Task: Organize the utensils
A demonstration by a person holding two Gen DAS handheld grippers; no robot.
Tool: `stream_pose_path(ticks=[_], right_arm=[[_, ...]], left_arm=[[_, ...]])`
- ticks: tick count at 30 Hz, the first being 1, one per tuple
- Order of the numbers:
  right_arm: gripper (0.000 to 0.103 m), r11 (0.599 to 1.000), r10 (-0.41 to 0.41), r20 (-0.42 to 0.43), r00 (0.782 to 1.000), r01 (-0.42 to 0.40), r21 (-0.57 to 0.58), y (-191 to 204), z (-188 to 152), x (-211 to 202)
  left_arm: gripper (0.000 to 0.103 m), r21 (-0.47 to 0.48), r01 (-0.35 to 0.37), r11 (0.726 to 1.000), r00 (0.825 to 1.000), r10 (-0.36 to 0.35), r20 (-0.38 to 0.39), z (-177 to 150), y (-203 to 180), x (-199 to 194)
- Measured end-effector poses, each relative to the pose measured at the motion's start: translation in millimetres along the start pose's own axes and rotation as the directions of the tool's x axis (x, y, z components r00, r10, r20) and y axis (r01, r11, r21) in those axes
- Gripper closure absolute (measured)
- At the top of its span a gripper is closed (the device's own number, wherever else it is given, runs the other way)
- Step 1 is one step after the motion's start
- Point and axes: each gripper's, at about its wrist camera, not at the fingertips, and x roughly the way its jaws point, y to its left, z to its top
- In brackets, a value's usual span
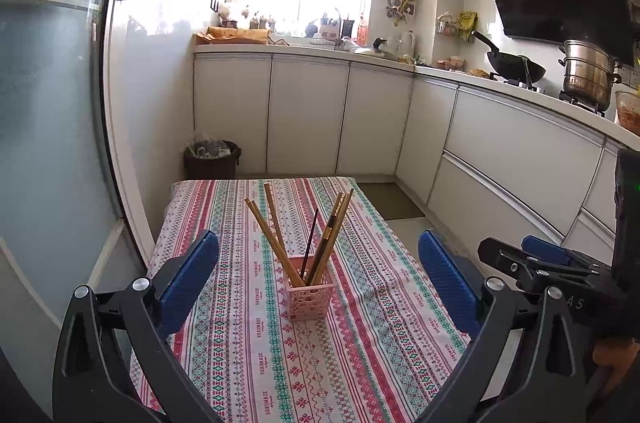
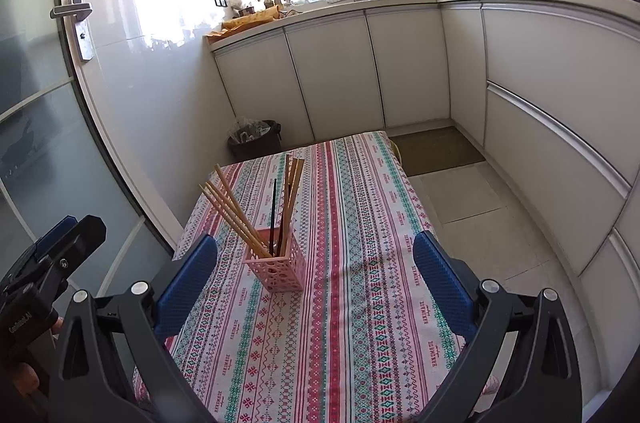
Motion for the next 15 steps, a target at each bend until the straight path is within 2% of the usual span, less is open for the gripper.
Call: stream_pose_path(ticks=[15], right_arm=[[0.007,1.000,-0.004,-0.010,1.000,0.004,-0.016,2.4,-6.2,-7.4]], left_arm=[[0.007,0.003,-0.050,0.999,0.999,0.050,-0.006,-7.5,-4.5,-3.1]])
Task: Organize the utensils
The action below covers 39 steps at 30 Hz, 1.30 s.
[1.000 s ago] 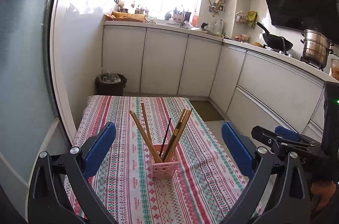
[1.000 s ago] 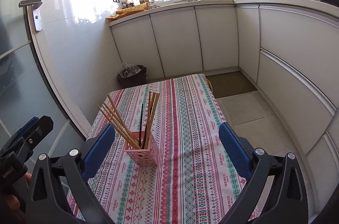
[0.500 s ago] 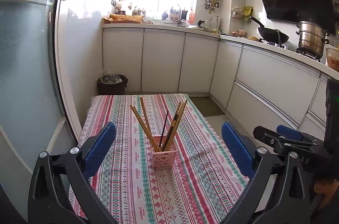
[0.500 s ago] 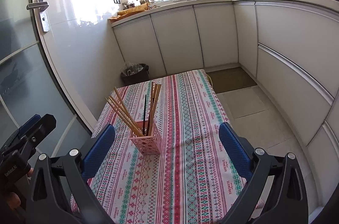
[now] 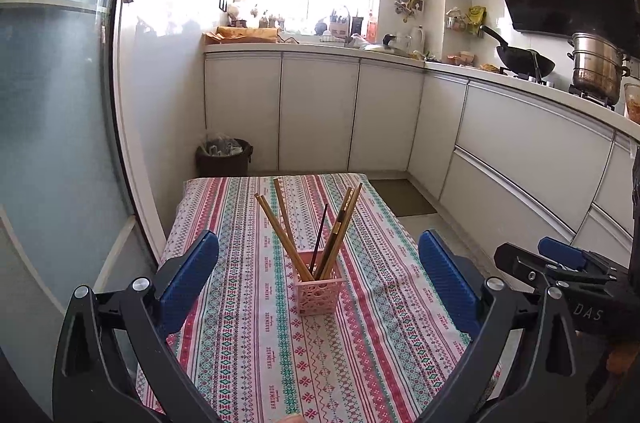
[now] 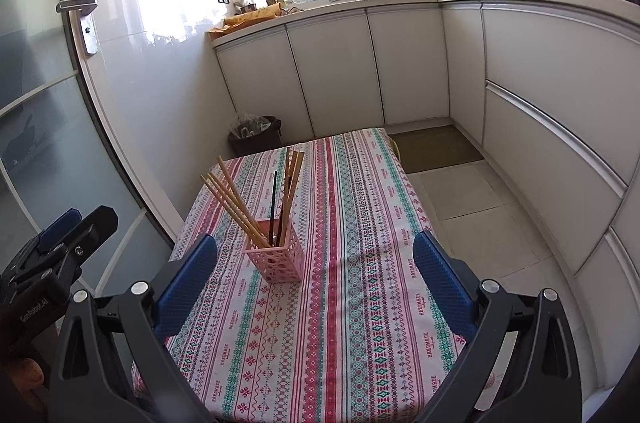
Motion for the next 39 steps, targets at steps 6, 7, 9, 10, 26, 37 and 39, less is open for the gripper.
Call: stream_pose_path(ticks=[6,7,9,10,26,37,39], right_arm=[[0.007,1.000,-0.020,0.003,1.000,0.020,0.000,-0.4,-3.9,-1.4],[0.007,1.000,-0.026,0.008,1.000,0.026,0.004,-1.2,-4.1,-2.0],[0.007,0.999,-0.042,0.018,0.999,0.041,0.018,-2.9,-3.2,-2.6],[0.007,0.999,-0.044,0.019,0.999,0.044,0.024,-4.0,-3.0,-2.7],[0.007,0.998,-0.041,0.005,0.999,0.041,0.048,-10.5,-0.2,-2.0],[0.007,0.997,-0.034,0.000,0.999,0.034,0.067,-15.2,0.3,-0.9],[0.007,0.997,-0.031,-0.003,1.000,0.031,0.071,-16.4,-0.4,-0.9]], left_arm=[[0.007,-0.011,-0.005,1.000,1.000,0.005,-0.009,-1.2,-0.4,1.5],[0.007,-0.008,-0.004,1.000,1.000,0.004,-0.010,-1.3,-1.2,1.6],[0.007,-0.006,-0.008,1.000,1.000,0.008,-0.011,-1.5,-3.0,1.7],[0.007,-0.007,-0.009,1.000,1.000,0.009,-0.010,-1.5,-3.5,1.4],[0.007,-0.006,-0.013,1.000,1.000,0.013,-0.023,-0.1,-7.4,3.7],[0.007,0.011,-0.021,1.000,1.000,0.021,0.000,-0.5,-11.2,1.2],[0.007,0.012,-0.025,1.000,1.000,0.025,-0.002,-1.7,-11.3,0.7]])
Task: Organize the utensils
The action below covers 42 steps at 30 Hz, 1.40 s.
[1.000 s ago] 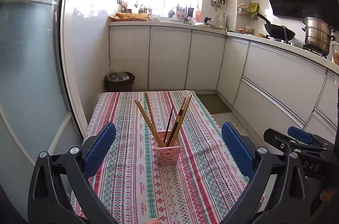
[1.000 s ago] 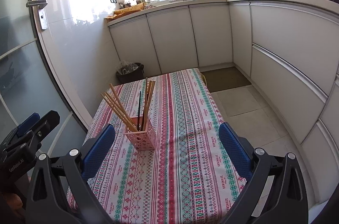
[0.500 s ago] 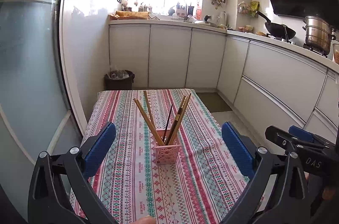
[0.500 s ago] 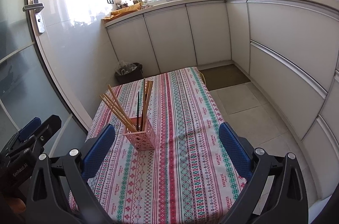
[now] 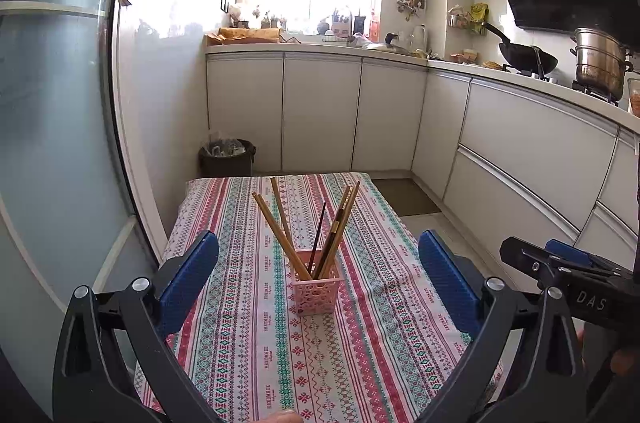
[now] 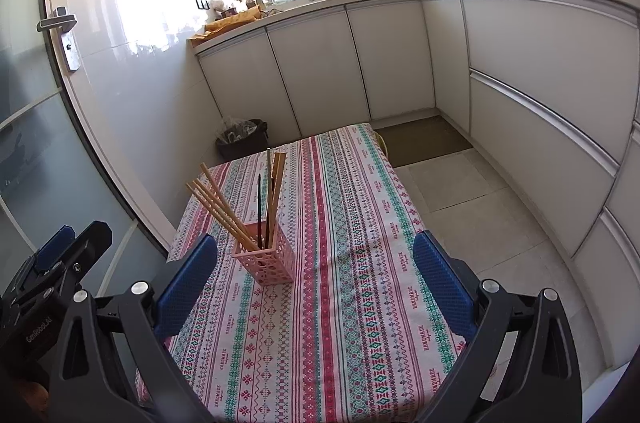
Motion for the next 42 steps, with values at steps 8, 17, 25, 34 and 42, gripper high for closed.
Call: stream_pose_path(ticks=[8,17,25,34,42], right_arm=[[0.007,1.000,0.007,-0.011,1.000,-0.007,0.007,-2.7,-1.5,2.9],[0.007,1.000,0.006,-0.010,1.000,-0.006,0.012,-4.3,-1.0,3.5],[0.007,1.000,0.007,-0.018,1.000,-0.006,0.015,-4.7,-1.1,4.6],[0.007,1.000,0.010,-0.019,1.000,-0.010,0.012,-4.4,-0.6,3.6],[0.007,1.000,0.011,-0.021,1.000,-0.010,0.012,-4.2,-0.6,3.5]], left_arm=[[0.007,-0.013,-0.025,1.000,1.000,0.025,-0.005,-0.2,1.6,1.3],[0.007,-0.002,-0.043,0.999,0.999,0.043,-0.016,0.1,-0.6,3.9],[0.007,0.004,-0.052,0.999,0.998,0.052,-0.019,-0.6,-2.8,5.3],[0.007,-0.005,-0.063,0.998,0.998,0.062,-0.024,-2.1,-1.5,6.5],[0.007,-0.012,-0.051,0.999,0.998,0.051,-0.021,-2.8,-0.9,4.4]])
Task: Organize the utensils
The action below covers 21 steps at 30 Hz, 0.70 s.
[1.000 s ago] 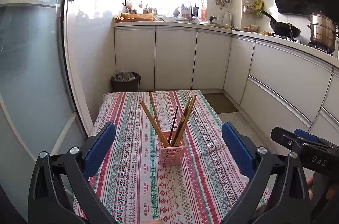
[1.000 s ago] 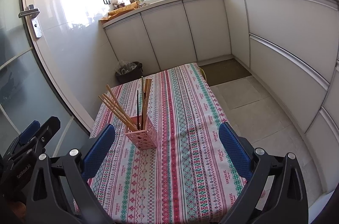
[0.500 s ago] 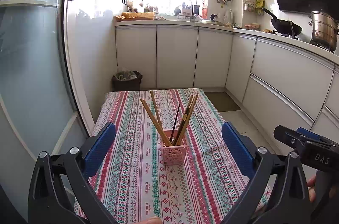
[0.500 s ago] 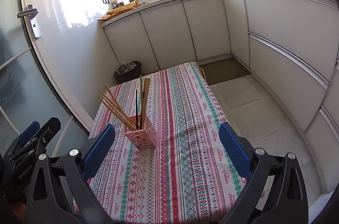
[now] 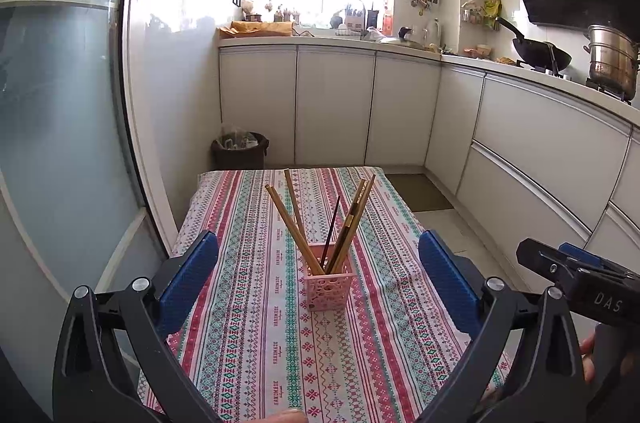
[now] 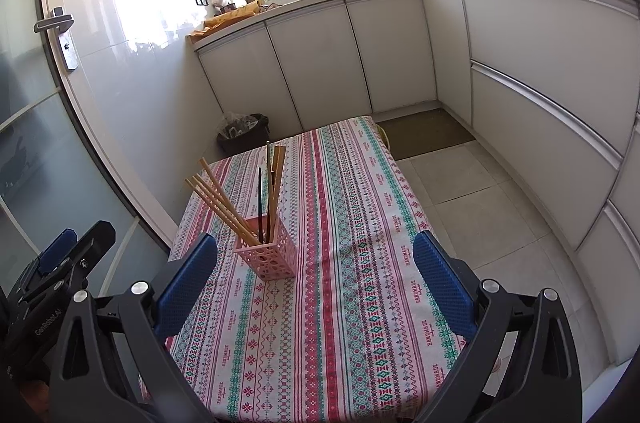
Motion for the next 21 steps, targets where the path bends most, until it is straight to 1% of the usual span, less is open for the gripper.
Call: stream_pose_path(ticks=[9,21], right_arm=[[0.007,1.000,0.001,-0.004,1.000,-0.001,0.001,0.0,-1.7,0.6],[0.007,1.000,0.004,-0.011,1.000,-0.004,0.002,1.2,-5.4,-1.4]], left_arm=[[0.007,0.002,-0.009,1.000,1.000,0.009,0.005,-0.1,0.8,-1.4],[0.007,0.021,-0.046,0.999,0.999,0.045,0.023,0.1,-0.9,-3.8]])
